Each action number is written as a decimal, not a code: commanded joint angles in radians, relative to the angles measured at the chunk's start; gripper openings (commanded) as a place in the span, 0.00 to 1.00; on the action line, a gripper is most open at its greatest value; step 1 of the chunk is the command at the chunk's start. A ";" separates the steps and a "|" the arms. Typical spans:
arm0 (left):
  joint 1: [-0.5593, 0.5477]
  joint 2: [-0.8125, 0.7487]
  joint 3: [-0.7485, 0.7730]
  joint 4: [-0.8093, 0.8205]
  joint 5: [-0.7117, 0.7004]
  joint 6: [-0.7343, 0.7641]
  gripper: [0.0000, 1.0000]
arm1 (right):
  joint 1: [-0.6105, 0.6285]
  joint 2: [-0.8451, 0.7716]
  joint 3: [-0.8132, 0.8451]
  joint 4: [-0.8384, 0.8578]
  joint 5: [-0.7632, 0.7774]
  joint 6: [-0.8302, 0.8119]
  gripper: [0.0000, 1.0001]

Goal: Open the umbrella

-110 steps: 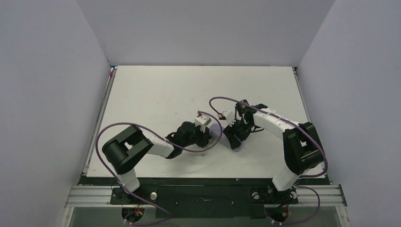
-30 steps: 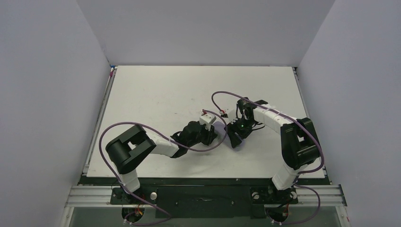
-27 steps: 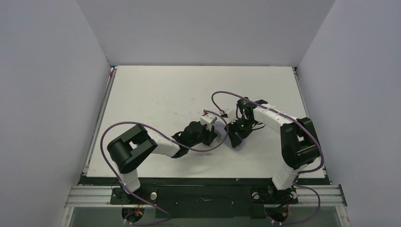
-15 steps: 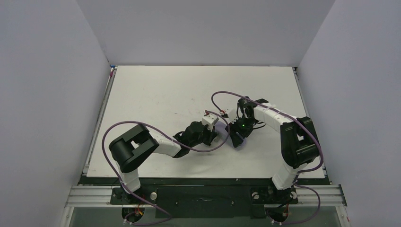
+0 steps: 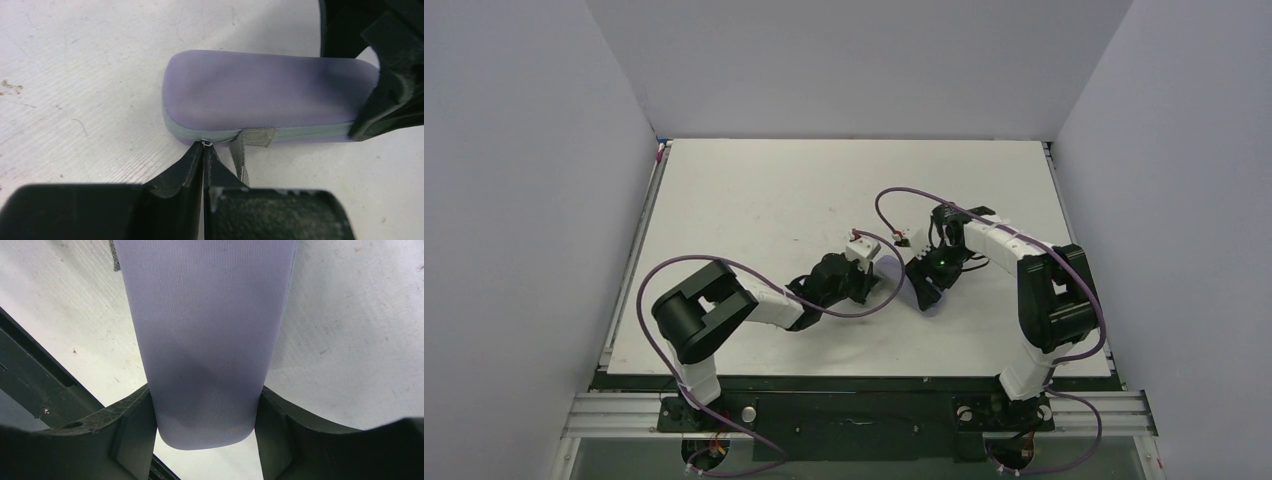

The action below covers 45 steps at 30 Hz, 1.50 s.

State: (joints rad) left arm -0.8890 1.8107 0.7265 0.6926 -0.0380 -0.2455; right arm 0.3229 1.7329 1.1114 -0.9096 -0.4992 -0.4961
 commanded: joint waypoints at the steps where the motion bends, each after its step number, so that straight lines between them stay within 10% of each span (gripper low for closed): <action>1: 0.076 -0.038 -0.012 0.023 -0.136 0.040 0.00 | 0.003 0.040 -0.040 -0.128 0.009 -0.102 0.00; 45: 0.081 -0.095 -0.197 0.290 0.233 0.421 0.00 | 0.053 -0.137 -0.188 -0.042 0.224 -0.798 0.00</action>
State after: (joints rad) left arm -0.8291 1.7386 0.5316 0.8742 0.2417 0.1238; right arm 0.3653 1.6100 0.9932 -0.8665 -0.3733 -1.1633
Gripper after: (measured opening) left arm 0.004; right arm 0.576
